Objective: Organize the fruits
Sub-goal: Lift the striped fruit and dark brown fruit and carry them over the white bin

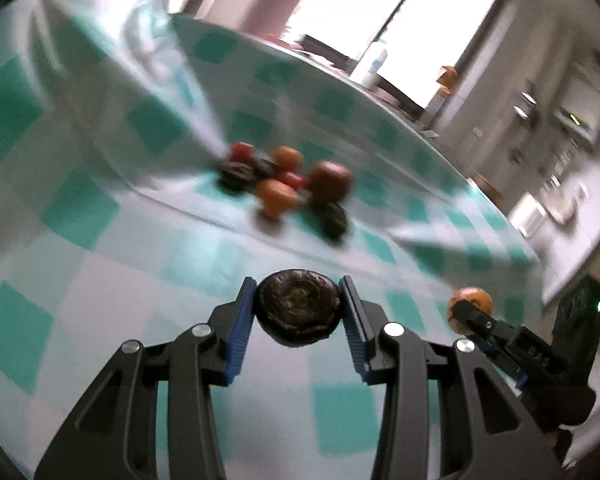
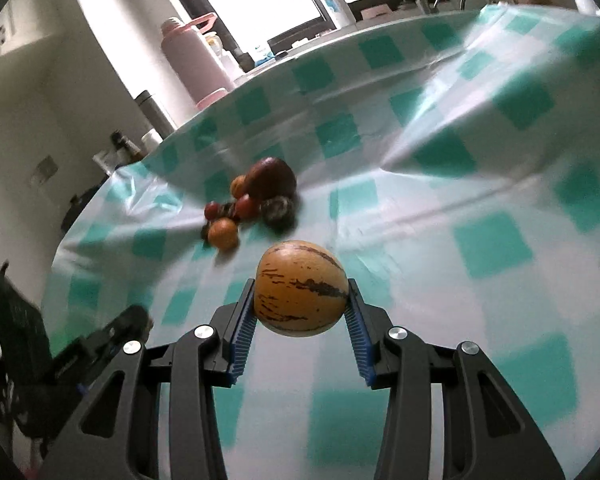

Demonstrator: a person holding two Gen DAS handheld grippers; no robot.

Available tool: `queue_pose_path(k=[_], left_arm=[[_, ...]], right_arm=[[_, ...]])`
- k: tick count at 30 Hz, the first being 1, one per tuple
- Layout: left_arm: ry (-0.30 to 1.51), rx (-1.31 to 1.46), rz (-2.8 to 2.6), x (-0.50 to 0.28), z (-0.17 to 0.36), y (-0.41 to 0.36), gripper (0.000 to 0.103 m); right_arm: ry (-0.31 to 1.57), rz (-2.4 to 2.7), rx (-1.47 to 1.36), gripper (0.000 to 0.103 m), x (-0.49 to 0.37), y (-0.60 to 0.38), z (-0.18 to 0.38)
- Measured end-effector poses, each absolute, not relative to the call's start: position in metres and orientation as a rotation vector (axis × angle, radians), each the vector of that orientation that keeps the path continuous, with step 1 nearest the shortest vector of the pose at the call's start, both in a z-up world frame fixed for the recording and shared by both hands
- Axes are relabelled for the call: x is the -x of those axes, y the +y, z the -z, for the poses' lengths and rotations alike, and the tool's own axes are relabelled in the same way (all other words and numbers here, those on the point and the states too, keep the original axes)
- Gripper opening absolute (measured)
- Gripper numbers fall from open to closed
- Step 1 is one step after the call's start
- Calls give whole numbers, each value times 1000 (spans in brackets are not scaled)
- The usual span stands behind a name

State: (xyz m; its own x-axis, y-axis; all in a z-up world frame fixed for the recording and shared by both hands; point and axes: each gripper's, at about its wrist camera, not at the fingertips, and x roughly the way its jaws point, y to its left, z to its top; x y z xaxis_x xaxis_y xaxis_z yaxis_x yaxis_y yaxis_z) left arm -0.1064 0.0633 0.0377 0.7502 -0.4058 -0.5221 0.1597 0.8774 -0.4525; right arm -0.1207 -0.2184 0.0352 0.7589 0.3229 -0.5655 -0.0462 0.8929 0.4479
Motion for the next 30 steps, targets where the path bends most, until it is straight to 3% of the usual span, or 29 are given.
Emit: queue_pose_path(k=[19, 24, 30], left_arm=[[636, -168, 892, 263, -46, -177, 42], [666, -383, 1076, 311, -21, -251, 42], [772, -658, 1220, 355, 46, -326, 42]], right_arm=[[576, 104, -431, 42, 379, -386, -14], [671, 280, -446, 42, 418, -432, 23], [943, 433, -467, 42, 420, -467, 91]])
